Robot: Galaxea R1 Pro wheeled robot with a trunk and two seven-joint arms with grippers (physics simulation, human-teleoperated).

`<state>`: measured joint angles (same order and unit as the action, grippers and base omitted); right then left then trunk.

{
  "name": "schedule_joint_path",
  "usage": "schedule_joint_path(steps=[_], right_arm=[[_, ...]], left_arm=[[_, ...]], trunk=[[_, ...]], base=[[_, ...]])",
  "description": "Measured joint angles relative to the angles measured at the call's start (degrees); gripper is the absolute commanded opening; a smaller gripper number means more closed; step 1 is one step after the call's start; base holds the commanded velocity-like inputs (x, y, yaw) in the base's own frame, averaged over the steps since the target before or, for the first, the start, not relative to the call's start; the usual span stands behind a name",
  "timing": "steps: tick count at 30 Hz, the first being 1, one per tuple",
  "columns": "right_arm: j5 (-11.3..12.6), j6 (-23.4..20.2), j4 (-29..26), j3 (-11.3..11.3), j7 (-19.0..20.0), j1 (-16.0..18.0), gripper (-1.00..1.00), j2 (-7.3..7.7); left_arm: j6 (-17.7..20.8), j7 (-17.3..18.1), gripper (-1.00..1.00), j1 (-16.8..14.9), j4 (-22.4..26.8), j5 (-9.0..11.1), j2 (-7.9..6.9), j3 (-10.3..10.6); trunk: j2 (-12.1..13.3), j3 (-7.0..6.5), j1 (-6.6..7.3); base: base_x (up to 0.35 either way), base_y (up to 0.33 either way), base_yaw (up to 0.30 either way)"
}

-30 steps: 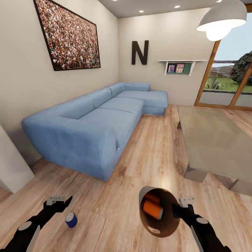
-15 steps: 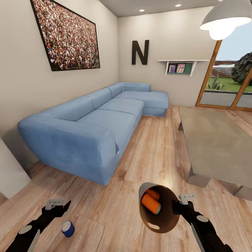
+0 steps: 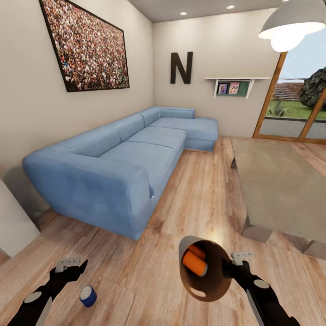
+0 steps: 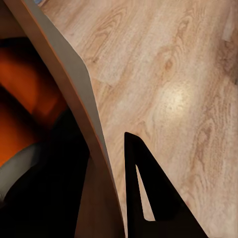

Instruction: Put the three can of soda from the living room inside the tash can in the kitchen.

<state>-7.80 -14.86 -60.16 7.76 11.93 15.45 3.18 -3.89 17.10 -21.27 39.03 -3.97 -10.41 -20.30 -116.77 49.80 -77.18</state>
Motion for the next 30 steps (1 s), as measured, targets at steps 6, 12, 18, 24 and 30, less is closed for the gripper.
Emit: schedule_joint_path(steps=[6,12,18,24,30], right_arm=[[-0.1,0.5,0.2,0.0,0.0,0.0,-1.0,-0.09],[0.0,-0.1,0.9,-0.1,0.4,0.0,-1.0,-0.09],[-0.3,-4.4,0.7,-0.4,0.6,0.4,-1.0,-0.2],[-0.3,-6.8,0.4,-0.8,0.6,0.7,-1.0,-0.27],[-0.4,-7.1,0.5,-1.1,0.6,0.8,-1.0,-0.43]], left_arm=[[0.0,-0.3,1.0,0.0,0.0,-0.1,0.03,0.0],[0.4,-0.4,1.0,0.0,0.0,-0.1,0.04,0.0],[11.0,-0.6,1.0,-1.0,0.3,0.2,0.1,-0.1],[21.3,-5.6,1.0,-10.1,-2.2,0.0,-0.29,0.0],[21.8,-8.7,1.0,-13.5,-4.7,0.1,-0.03,0.0]], trunk=[[0.0,0.0,0.0],[-0.4,0.18,-0.21],[-2.8,1.25,-1.53],[-5.2,2.32,-2.85],[-7.6,3.41,-4.17]], base=[[0.0,0.0,0.0],[0.0,0.0,0.0],[0.0,0.0,0.0],[0.0,0.0,0.0],[0.0,0.0,0.0]])
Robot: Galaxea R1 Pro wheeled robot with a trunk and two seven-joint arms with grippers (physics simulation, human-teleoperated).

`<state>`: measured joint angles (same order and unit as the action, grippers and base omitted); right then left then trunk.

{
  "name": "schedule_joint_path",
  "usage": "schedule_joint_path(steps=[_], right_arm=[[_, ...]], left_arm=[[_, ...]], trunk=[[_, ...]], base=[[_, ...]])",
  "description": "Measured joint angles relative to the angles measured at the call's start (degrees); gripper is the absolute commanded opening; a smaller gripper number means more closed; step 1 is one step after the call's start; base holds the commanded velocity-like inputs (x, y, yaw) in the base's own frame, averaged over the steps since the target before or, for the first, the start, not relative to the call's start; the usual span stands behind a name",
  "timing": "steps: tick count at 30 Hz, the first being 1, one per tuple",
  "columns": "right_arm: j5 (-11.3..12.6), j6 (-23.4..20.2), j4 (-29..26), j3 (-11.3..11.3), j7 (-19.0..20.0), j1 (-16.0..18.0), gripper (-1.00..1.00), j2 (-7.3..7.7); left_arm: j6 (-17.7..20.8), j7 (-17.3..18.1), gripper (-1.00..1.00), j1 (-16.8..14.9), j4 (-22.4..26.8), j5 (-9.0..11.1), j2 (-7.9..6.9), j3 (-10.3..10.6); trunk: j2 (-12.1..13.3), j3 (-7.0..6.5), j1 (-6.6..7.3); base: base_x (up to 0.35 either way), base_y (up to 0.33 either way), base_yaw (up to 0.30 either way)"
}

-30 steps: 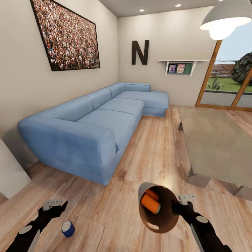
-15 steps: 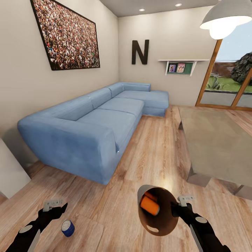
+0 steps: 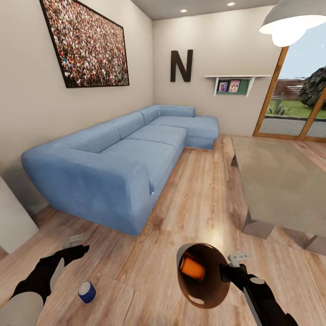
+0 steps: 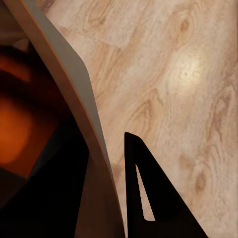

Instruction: Put the three can of soda from the living room inside the tash can in the kitchen.

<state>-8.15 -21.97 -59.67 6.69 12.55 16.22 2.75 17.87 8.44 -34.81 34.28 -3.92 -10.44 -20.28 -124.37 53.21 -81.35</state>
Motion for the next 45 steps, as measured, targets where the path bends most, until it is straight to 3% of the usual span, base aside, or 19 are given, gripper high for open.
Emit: schedule_joint_path(steps=[13,19,26,33,41,43,45], right_arm=[[-0.1,-0.4,-0.2,0.0,0.0,0.1,-1.0,-0.28],[-0.4,-6.9,-2.2,0.2,0.0,3.4,-1.0,0.09],[-0.7,-10.7,-7.4,0.2,0.0,5.9,-1.0,0.06],[-0.9,-18.4,-15.5,-0.1,0.2,6.4,-1.0,-0.2],[-0.5,-21.6,-20.9,-0.2,0.2,7.1,-1.0,-0.2],[-1.4,-23.7,-22.2,-1.0,0.1,7.5,-1.0,-0.19],[-0.8,-24.6,-22.9,-2.0,0.2,7.6,-1.0,-0.2]], left_arm=[[-2.4,-1.1,1.0,-0.5,-0.7,-0.4,-0.03,0.1],[-2.7,-1.1,1.0,-0.5,-0.7,-0.1,-0.07,0.1],[-2.7,-1.1,1.0,-0.4,-0.7,0.0,-0.06,0.1],[-2.7,-1.1,1.0,-0.4,-0.7,-0.3,-0.04,0.2],[-2.7,-1.2,1.0,-0.4,-0.7,-0.5,-0.02,0.3],[-2.8,-1.2,1.0,-0.4,-1.5,-0.5,-0.03,0.3],[-2.8,-1.2,1.0,-0.4,-2.8,-0.4,-0.02,0.3]], trunk=[[-5.2,2.33,-2.86],[-7.6,3.41,-4.18],[-10.4,4.66,-5.71],[-13.2,5.92,-7.25],[-16.4,7.36,-9.01],[-17.2,7.72,-9.45],[-18.0,8.08,-9.89]], base=[[0.0,0.0,0.0],[0.0,0.0,0.0],[0.0,0.0,0.0],[0.0,0.0,0.0],[0.0,0.0,0.0],[0.0,0.0,0.0],[0.0,0.0,0.0]])
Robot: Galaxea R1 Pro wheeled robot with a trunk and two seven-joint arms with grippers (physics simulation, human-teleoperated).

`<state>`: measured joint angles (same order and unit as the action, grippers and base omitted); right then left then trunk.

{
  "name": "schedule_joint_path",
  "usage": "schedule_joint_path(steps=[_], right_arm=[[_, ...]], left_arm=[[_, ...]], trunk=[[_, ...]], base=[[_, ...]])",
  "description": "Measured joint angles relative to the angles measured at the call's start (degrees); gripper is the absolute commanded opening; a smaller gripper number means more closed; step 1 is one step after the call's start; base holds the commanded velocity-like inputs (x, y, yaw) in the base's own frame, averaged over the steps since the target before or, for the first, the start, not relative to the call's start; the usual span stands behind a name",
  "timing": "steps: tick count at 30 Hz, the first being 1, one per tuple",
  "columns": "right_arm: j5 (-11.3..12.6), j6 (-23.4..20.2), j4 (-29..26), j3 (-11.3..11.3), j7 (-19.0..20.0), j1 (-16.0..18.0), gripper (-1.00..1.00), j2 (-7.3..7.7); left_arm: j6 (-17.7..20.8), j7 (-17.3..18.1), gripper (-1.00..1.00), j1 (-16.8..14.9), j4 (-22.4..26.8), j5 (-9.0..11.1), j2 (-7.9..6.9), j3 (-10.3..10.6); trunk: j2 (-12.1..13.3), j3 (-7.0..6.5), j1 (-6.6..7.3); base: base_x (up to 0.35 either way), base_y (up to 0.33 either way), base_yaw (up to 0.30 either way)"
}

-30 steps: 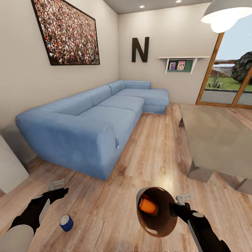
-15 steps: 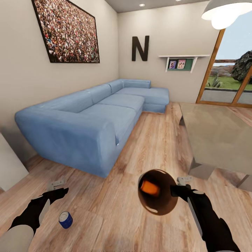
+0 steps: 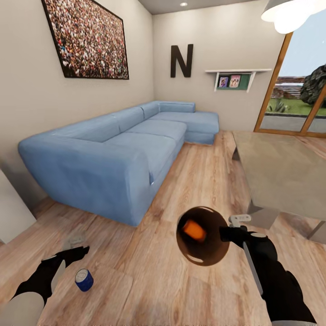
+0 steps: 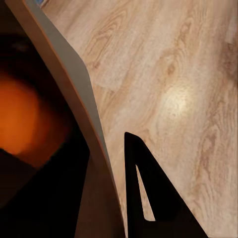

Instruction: Put the three can of soda from the living room inside the tash can in the kitchen.

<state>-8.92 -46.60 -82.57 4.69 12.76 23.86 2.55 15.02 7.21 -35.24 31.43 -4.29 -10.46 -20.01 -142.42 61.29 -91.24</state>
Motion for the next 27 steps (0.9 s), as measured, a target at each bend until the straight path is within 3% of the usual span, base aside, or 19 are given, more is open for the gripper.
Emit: schedule_joint_path(steps=[9,27], right_arm=[[0.1,-1.0,-1.9,-1.2,0.0,1.1,-1.0,-0.08],[-0.2,-1.1,-1.9,-1.5,-0.1,1.2,-1.0,0.0]], left_arm=[[-1.4,-0.1,1.0,0.0,-1.9,0.0,0.0,0.0],[-2.5,-0.1,1.0,0.0,-2.0,0.6,-0.25,-0.2]], trunk=[[-0.9,1.91,-0.63],[-1.1,5.89,-1.09]], base=[[0.0,0.0,0.0],[0.0,0.0,0.0]])
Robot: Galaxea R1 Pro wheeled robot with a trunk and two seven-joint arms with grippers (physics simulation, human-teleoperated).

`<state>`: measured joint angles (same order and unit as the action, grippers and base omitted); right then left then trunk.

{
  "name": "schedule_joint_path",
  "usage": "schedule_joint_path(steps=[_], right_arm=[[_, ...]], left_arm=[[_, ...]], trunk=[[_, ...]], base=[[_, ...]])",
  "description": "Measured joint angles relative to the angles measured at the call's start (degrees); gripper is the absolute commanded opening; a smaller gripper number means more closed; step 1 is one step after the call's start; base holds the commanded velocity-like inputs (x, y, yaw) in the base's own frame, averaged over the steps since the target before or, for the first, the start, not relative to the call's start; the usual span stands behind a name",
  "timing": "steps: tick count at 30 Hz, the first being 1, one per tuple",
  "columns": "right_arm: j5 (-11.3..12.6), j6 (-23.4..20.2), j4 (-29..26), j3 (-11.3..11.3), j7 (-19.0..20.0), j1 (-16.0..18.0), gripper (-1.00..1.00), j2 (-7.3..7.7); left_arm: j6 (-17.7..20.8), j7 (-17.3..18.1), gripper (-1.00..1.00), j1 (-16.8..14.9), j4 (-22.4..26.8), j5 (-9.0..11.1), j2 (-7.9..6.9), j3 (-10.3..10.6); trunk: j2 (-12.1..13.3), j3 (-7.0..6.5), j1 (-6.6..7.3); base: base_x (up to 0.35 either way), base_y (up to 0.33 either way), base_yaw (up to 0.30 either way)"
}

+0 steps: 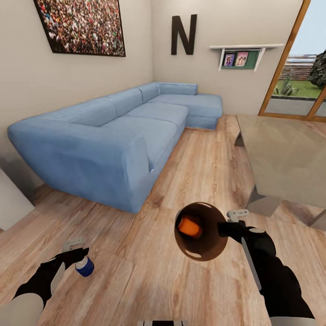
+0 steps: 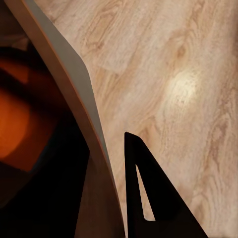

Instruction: Put the three can of soda from the living room inside the tash can in the kitchen.

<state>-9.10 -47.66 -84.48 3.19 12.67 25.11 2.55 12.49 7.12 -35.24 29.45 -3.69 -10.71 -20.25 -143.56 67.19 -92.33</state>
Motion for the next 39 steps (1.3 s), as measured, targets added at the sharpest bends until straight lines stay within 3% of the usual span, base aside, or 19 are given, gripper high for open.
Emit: schedule_joint_path(steps=[35,39], right_arm=[[-0.4,0.2,0.8,0.0,-0.5,-0.1,-1.0,0.01],[0.6,0.1,0.8,0.0,-0.4,-0.1,-1.0,0.0]], left_arm=[[-2.4,0.1,1.0,0.1,0.1,0.1,0.2,0.0],[-2.4,0.0,1.0,0.1,0.1,0.0,0.22,0.1]], trunk=[[0.0,0.01,0.0],[0.0,0.0,0.01]], base=[[0.007,0.042,0.0],[0.0,0.127,0.0]])
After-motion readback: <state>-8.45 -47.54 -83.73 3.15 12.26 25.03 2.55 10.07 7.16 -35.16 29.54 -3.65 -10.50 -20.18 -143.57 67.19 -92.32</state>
